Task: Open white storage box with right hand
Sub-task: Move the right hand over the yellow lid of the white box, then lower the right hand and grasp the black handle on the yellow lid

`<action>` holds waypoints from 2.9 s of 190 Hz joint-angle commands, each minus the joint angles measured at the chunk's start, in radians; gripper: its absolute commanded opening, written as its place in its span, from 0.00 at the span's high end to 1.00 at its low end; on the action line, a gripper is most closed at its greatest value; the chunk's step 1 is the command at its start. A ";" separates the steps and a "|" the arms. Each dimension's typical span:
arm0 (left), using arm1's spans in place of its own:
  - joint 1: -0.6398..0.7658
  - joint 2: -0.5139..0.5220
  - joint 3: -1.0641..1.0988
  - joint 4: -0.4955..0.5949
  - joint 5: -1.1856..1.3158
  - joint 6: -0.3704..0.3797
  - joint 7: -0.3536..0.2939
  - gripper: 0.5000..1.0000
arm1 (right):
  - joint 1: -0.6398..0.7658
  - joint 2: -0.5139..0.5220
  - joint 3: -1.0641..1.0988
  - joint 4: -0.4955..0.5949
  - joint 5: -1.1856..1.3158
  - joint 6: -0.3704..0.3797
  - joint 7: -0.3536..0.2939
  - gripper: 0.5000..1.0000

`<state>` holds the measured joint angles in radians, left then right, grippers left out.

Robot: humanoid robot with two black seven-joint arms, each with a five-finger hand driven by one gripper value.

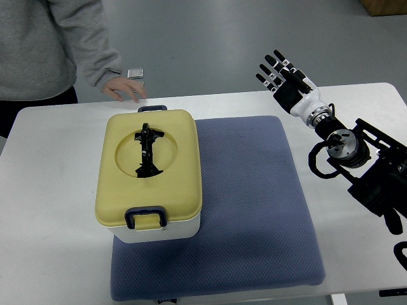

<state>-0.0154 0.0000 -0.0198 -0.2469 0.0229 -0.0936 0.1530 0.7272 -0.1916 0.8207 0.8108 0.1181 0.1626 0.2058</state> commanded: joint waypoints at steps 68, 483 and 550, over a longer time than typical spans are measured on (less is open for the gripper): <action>0.000 0.000 -0.002 0.001 -0.004 0.000 -0.001 0.00 | 0.092 -0.019 -0.066 0.001 -0.301 0.067 -0.025 0.09; 0.000 0.000 0.000 0.006 -0.006 0.000 -0.001 0.00 | 0.426 0.101 -0.285 0.295 -1.612 0.341 -0.042 0.20; 0.000 0.000 0.000 0.008 -0.006 0.000 -0.001 0.00 | 0.416 0.101 -0.285 0.292 -1.626 0.316 -0.040 0.77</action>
<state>-0.0150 0.0000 -0.0208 -0.2398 0.0170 -0.0936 0.1527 1.1476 -0.0905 0.5353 1.1043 -1.5069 0.4831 0.1642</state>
